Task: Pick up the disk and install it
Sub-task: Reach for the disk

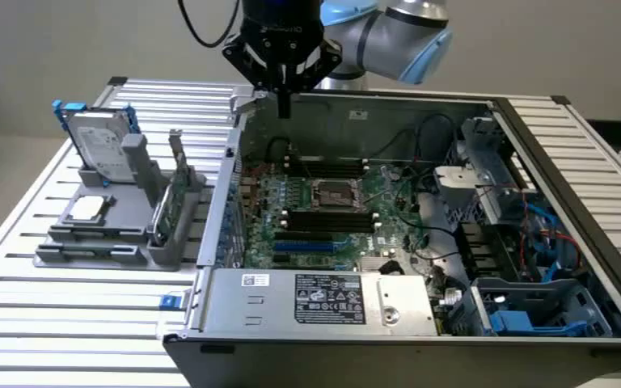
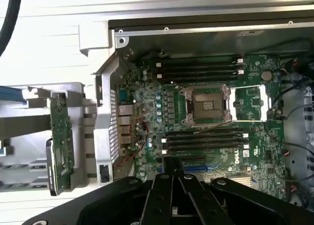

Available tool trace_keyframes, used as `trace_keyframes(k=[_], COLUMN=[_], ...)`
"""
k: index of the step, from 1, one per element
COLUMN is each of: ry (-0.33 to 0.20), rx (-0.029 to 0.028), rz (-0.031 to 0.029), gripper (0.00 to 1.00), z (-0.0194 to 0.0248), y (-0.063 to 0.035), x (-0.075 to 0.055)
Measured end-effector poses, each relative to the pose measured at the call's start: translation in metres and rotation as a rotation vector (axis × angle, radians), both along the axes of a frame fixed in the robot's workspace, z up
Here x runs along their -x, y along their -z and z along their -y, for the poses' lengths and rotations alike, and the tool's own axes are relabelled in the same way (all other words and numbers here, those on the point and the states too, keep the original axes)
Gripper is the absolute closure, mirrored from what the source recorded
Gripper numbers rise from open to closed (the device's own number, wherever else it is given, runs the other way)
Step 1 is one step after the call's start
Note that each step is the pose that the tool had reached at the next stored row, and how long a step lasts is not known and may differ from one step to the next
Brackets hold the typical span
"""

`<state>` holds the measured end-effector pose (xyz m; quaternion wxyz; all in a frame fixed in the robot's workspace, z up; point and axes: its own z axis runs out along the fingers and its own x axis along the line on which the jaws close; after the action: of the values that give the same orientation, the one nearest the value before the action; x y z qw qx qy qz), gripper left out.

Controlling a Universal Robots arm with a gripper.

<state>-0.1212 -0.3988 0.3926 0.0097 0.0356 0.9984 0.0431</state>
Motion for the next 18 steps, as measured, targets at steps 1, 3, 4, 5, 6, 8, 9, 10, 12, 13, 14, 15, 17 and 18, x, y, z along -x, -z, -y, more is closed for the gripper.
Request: trace_keyframes(k=[1, 3, 4, 5, 6, 8, 9, 10, 12, 13, 14, 15, 17, 18], ry=[0.000, 0.000, 0.000, 0.000, 0.000, 0.000, 0.000, 0.000, 0.000, 0.000, 0.000, 0.000, 0.000, 0.000], rx=[-0.0002, -0.0006, -0.0007, -0.0008, -0.0010, -0.0013, -0.0015, -0.0016, -0.0020, -0.0021, -0.0021, -0.0021, -0.0022, -0.0023], rz=[0.0000, 0.0000, 0.0000, 0.0000, 0.0000, 0.0000, 0.0000, 0.0000, 0.0000, 0.0000, 0.0000, 0.0000, 0.0001, 0.0001], gripper=[0.89, 0.89, 0.89, 0.89, 0.89, 0.89, 0.89, 0.89, 0.89, 0.89, 0.89, 0.89, 0.89, 0.89], z=[0.0000, 0.0000, 0.0000, 0.0000, 0.0000, 0.0000, 0.0000, 0.0000, 0.0000, 0.0000, -0.0001, -0.0007, -0.0028, -0.0040], y=[0.0000, 0.0000, 0.0000, 0.0000, 0.0000, 0.0000, 0.0000, 0.0000, 0.0000, 0.0000, 0.0001, 0.0002, 0.0008, 0.0014], x=[0.000, 0.000, 0.000, 0.000, 0.000, 0.000, 0.000, 0.000, 0.000, 0.000, 0.003, 0.007, 0.016, 0.020])
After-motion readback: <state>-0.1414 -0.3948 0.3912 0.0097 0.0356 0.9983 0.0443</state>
